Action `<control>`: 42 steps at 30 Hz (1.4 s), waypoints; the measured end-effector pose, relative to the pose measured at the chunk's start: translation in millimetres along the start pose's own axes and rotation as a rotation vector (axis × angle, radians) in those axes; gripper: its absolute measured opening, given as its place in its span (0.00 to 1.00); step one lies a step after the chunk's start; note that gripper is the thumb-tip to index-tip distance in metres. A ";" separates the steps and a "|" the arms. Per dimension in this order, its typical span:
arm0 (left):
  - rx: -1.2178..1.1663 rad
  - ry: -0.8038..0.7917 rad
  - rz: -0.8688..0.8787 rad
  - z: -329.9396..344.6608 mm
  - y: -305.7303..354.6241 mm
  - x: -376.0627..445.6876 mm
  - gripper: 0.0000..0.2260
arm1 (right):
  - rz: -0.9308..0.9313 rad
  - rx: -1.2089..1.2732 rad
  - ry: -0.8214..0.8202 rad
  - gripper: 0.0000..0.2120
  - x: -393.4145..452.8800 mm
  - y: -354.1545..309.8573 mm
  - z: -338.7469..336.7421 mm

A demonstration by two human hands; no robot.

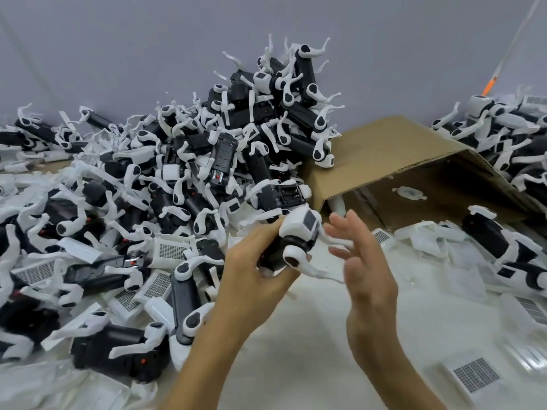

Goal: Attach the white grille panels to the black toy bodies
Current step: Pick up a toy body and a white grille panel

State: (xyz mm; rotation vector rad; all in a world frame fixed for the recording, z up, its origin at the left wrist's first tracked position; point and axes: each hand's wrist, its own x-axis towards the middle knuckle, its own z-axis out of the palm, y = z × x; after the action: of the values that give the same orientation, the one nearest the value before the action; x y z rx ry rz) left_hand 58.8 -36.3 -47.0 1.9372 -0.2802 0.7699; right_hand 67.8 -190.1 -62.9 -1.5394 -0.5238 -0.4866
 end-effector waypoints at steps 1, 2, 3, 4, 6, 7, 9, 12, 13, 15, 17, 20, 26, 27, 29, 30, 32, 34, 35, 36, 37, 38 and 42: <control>0.033 -0.002 0.036 1.0 -0.9 0.2 0.17 | -0.011 -0.038 -0.063 0.35 -0.9 -1.4 1.9; 0.053 -0.008 0.063 1.2 -1.4 0.6 0.20 | -0.011 -0.080 -0.089 0.39 -1.5 -1.1 4.7; 0.065 -0.018 0.082 1.0 -1.5 0.8 0.22 | -0.005 -0.115 -0.082 0.41 -1.7 -1.3 7.0; 0.078 -0.033 0.103 0.7 -1.6 0.6 0.24 | 0.009 -0.135 -0.050 0.42 -1.8 -1.9 8.3; 0.103 -0.076 0.136 0.3 -2.3 -0.3 0.24 | 0.030 -0.140 -0.013 0.43 -0.2 -2.3 6.6; 0.103 -0.097 0.135 0.4 -2.9 -0.8 0.25 | 0.020 -0.139 -0.015 0.43 1.0 -3.6 5.0; 0.094 -0.119 0.118 1.7 -4.1 -1.5 0.26 | 0.006 -0.114 -0.032 0.38 1.9 -6.4 2.9; 0.080 -0.132 0.105 2.5 -2.9 -2.5 0.25 | 0.039 -0.053 -0.020 0.32 2.1 -10.3 2.4; 0.081 -0.133 0.106 2.6 -2.0 -2.7 0.25 | 0.046 -0.052 -0.012 0.32 2.2 -10.7 2.0; 0.086 -0.132 0.108 2.7 -0.3 -3.0 0.24 | 0.063 -0.066 -0.005 0.32 3.2 -11.5 1.1; 0.099 -0.127 0.105 2.9 0.1 -3.0 0.23 | 0.103 -0.051 -0.010 0.34 3.8 -11.4 2.3; 0.116 -0.127 0.093 2.7 -0.6 -3.0 0.23 | 0.147 -0.037 -0.040 0.35 1.4 -8.7 6.3; 0.174 -0.136 0.097 3.0 -1.7 -4.5 0.24 | 0.152 -0.068 -0.045 0.29 3.0 -10.2 3.9; 0.173 -0.141 0.093 3.5 -2.6 -4.7 0.25 | 0.148 -0.074 -0.041 0.27 3.6 -10.8 2.4; 0.172 -0.132 0.099 4.1 -3.1 -5.4 0.24 | 0.165 -0.061 -0.033 0.25 4.0 -11.4 1.1; 0.172 -0.117 0.110 4.2 -3.0 -5.7 0.23 | 0.183 -0.040 -0.028 0.24 4.6 -11.4 0.6; 0.158 -0.052 0.129 5.2 -2.5 -4.4 0.21 | 0.249 0.033 -0.003 0.19 7.3 -11.2 -0.1; 0.112 0.028 0.146 6.4 -3.5 -2.7 0.20 | 0.326 0.104 0.017 0.16 9.4 -10.2 -0.7; 0.107 0.066 0.170 6.9 -4.2 -2.1 0.20 | 0.357 0.132 0.020 0.15 10.4 -9.7 -1.0; 0.124 0.096 0.205 7.5 -4.9 -1.8 0.20 | 0.377 0.153 0.025 0.14 11.4 -9.8 -1.2; 0.151 0.112 0.242 7.6 -5.6 -1.7 0.20 | 0.386 0.167 0.034 0.16 12.1 -9.5 -1.1; 0.167 0.113 0.261 7.3 -6.2 -1.7 0.19 | 0.400 0.182 0.042 0.18 13.0 -9.9 -1.1; -0.112 0.104 -0.074 7.6 0.5 -2.9 0.18 | 0.473 0.378 0.088 0.34 16.4 -9.6 -7.5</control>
State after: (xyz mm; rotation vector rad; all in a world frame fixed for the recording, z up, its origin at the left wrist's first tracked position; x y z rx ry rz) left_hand 59.2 -43.5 -50.8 1.7863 -0.1840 0.7865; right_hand 75.3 -196.9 -45.2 -1.2166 -0.1575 -0.0807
